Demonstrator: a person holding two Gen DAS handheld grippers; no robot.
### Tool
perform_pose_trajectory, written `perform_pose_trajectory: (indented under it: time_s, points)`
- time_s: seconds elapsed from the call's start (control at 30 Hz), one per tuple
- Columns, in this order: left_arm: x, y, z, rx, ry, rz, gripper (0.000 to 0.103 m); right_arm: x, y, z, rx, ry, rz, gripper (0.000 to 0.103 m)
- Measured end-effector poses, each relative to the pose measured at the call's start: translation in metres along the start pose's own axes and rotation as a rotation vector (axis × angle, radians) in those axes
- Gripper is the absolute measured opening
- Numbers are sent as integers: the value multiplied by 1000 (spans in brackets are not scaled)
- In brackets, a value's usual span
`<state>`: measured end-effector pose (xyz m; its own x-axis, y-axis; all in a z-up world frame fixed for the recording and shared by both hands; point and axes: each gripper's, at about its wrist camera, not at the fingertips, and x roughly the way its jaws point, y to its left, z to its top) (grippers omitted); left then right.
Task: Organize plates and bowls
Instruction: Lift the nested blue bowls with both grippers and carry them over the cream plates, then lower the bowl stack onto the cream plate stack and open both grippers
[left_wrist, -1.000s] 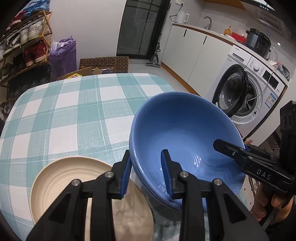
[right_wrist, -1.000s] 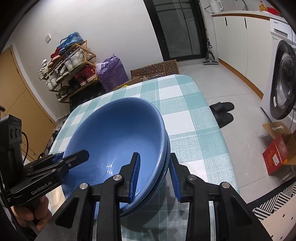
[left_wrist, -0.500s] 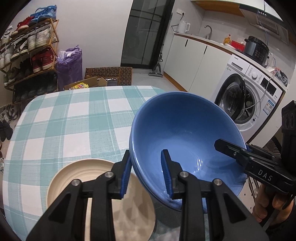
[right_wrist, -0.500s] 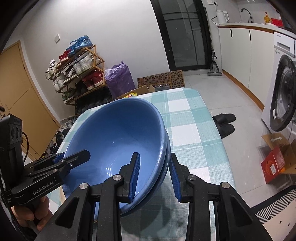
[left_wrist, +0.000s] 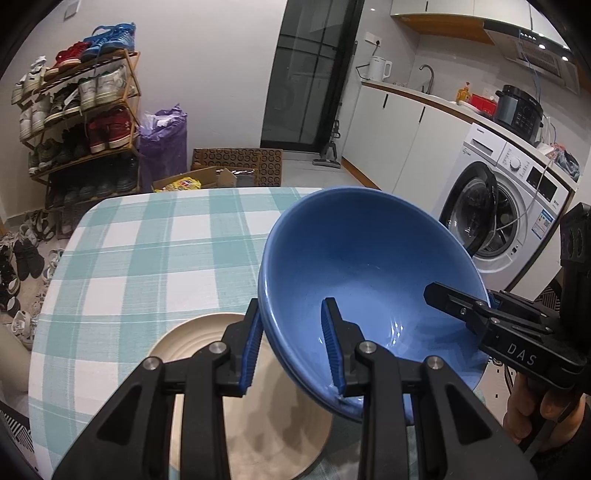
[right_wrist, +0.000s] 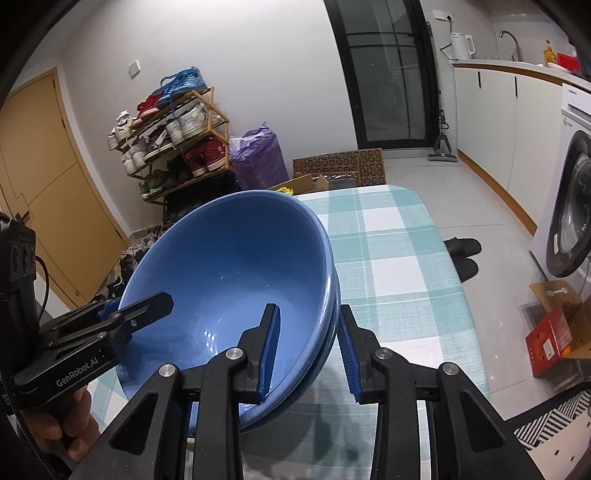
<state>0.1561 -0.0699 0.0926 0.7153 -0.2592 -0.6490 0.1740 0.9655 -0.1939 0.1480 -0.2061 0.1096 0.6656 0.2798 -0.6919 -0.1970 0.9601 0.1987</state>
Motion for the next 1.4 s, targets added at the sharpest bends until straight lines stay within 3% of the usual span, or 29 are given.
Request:
perform_pose_trajectory:
  time_s: [0.7, 1.4]
  points:
    - [-33, 43, -16, -54, -30, 71, 30, 10, 55, 0, -57, 24, 67, 33]
    - [-13, 88, -40, -118, 19, 136, 30, 61, 90, -12, -90, 90, 115, 33]
